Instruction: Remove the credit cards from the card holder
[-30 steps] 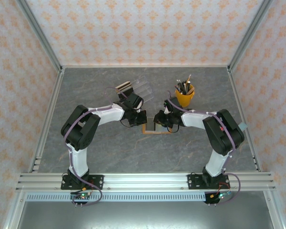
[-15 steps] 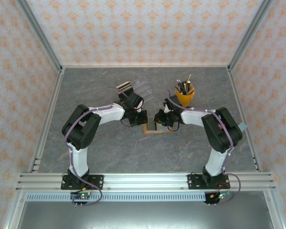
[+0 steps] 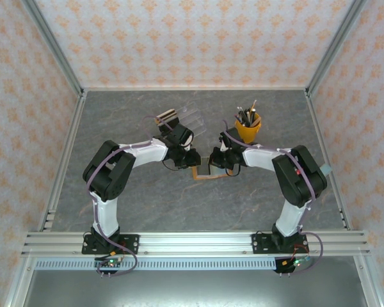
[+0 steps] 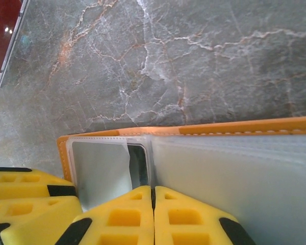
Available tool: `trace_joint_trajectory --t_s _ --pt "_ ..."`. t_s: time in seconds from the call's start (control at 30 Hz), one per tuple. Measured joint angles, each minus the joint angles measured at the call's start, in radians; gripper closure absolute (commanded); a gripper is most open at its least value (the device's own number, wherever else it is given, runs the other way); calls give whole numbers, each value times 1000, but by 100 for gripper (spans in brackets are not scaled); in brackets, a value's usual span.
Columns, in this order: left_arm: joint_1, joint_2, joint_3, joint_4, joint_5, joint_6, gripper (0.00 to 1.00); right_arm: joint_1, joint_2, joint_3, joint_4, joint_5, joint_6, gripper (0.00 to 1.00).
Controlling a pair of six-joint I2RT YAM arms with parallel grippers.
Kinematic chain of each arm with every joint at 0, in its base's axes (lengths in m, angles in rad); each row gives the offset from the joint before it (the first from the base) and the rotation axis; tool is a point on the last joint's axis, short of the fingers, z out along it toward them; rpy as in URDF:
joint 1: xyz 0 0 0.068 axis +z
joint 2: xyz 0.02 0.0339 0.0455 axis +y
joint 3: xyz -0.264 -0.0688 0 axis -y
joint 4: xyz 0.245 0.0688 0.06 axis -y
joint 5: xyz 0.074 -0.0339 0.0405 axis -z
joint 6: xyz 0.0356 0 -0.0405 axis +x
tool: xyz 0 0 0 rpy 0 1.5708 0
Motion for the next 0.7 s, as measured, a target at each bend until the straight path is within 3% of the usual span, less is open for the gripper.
trace_joint_trajectory --t_s 0.47,0.7 --pt "7 -12 -18 4 3 -2 84 -5 -55 -40 -24 36 3 92" --pt "7 -95 -52 -6 -29 -12 88 -18 -90 -54 -56 33 14 71"
